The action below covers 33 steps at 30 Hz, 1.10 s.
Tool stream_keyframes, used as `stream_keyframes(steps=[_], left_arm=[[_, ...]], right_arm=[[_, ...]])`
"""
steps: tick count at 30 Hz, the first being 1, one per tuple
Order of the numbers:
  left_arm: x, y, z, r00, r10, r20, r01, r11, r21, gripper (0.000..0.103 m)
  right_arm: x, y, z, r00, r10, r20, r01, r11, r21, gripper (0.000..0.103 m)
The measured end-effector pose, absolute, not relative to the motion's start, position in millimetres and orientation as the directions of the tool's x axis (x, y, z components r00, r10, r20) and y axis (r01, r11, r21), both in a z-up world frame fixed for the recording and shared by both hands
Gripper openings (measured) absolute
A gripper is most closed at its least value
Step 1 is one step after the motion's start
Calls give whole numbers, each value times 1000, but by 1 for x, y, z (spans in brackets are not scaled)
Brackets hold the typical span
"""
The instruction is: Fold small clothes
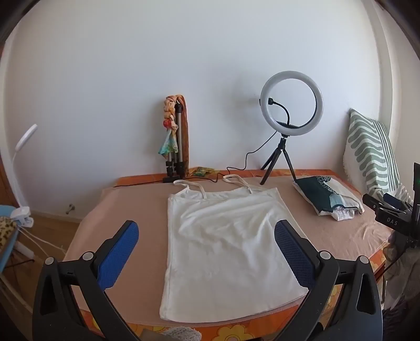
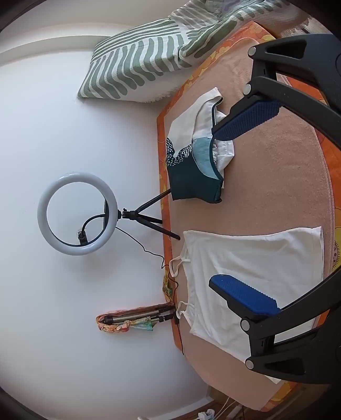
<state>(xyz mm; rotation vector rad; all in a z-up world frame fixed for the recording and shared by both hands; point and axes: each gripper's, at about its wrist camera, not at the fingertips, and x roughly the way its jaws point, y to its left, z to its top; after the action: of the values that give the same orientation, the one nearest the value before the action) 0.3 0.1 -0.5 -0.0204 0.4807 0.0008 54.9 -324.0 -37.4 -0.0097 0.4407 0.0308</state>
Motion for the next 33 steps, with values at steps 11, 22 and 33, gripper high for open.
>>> stream_keyframes(steps=[11,22,33], left_arm=[[-4,3,7,894,0,-449,-22,999,-43,103],[-4,0,7,895,-2,-447,-14,999,-32,103],[-6,-2,6,899,5,-439,-18,1000,-26,103]], right_arm=[[56,-327,-37,903,38,-428,-34,999,16,103],[56,-325,-40,901,36,-432,-34,999,12,103],[54,-323,-41,900,36,-434,-36,999,8,103]])
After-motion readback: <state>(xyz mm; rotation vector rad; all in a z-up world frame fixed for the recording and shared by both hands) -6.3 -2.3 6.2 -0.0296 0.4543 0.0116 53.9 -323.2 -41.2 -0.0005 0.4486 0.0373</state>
